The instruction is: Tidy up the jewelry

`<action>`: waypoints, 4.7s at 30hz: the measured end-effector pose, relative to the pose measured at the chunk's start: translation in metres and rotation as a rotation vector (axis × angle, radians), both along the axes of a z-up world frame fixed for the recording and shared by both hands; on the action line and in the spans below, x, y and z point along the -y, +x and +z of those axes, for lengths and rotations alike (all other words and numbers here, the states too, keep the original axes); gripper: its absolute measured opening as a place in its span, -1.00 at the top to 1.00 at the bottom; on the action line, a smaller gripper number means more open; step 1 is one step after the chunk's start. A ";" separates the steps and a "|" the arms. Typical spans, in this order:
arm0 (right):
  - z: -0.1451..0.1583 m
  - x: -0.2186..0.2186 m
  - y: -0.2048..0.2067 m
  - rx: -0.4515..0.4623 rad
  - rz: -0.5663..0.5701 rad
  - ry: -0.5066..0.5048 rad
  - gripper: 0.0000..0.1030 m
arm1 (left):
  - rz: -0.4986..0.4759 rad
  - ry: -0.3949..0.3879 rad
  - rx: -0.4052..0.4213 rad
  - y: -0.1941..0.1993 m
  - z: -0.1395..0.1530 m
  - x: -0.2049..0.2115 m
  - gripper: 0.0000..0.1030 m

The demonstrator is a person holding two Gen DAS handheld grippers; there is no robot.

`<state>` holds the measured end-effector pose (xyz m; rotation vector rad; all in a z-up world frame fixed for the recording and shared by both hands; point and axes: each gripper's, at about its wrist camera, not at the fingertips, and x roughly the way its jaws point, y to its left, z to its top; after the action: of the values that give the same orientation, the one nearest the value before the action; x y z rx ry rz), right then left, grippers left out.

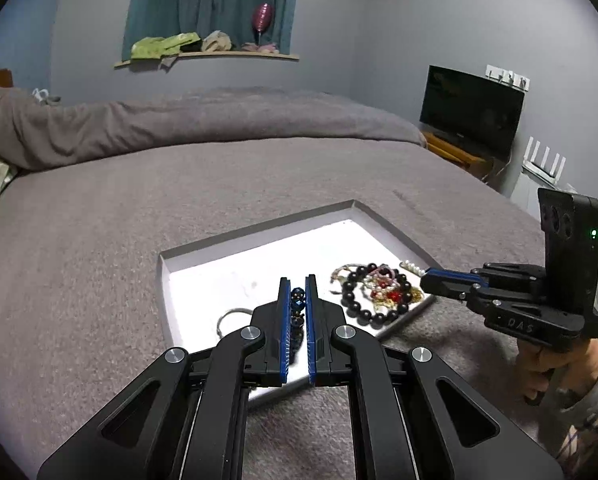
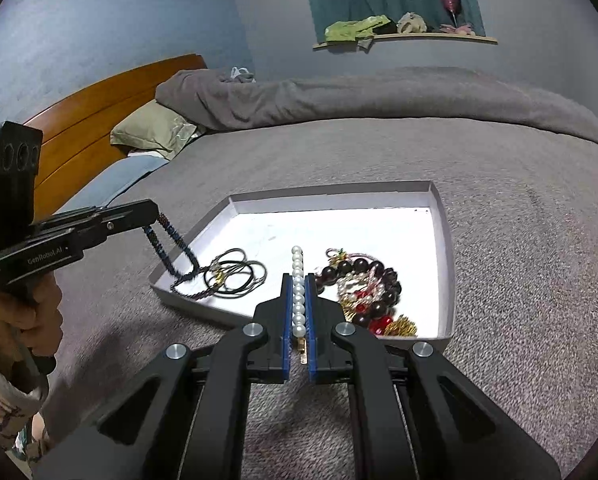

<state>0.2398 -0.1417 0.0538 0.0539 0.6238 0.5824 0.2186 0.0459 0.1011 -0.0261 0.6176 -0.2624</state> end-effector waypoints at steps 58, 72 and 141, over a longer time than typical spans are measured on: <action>-0.019 -0.002 -0.019 0.102 -0.111 -0.072 -0.90 | 0.191 0.027 0.064 -0.030 -0.057 -0.008 -0.90; -0.027 0.007 -0.052 0.147 -0.127 -0.070 -0.90 | 0.224 -0.014 0.135 -0.066 -0.062 -0.010 -0.90; -0.025 -0.003 -0.101 0.364 -0.132 -0.098 -0.90 | 0.216 -0.032 0.231 -0.103 -0.070 -0.006 -0.91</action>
<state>0.1392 -0.1386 0.0287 -0.1012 0.2915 0.4186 0.1158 0.0515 0.0315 -0.0911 0.3766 -0.0638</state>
